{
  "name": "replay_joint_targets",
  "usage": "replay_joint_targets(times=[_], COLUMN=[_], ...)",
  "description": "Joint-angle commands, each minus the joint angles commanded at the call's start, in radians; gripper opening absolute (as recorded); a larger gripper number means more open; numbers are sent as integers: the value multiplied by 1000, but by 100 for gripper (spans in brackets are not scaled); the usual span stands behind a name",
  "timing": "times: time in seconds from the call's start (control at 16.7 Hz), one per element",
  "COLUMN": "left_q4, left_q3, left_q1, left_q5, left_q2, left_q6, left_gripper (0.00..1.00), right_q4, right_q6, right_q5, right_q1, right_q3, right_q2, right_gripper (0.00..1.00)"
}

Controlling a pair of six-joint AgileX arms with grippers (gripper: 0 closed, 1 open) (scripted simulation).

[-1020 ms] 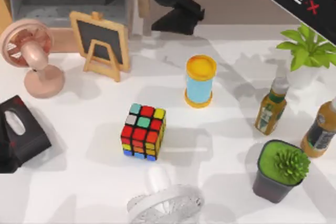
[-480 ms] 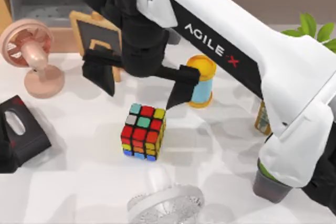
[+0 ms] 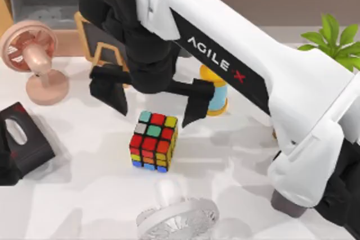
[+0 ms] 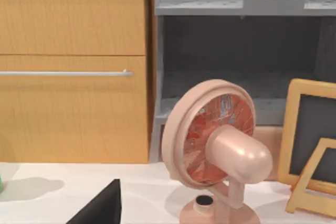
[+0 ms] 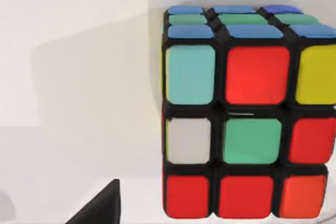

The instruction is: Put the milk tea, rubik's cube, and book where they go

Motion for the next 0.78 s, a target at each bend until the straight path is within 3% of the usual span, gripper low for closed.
replay_joint_targets(times=[0.3,0.78], left_q4=[0,0], left_q3=[0,0], left_q1=[0,0], left_q5=[0,0], left_q2=[0,0], left_q6=[0,0], left_gripper=[100,100], right_q4=[56,349], right_q6=[-3,-1], right_q5=[-1,-2], right_q1=[-4,1], right_q3=[-75,-498], right_q2=[-21,-143], right_gripper=[100,100])
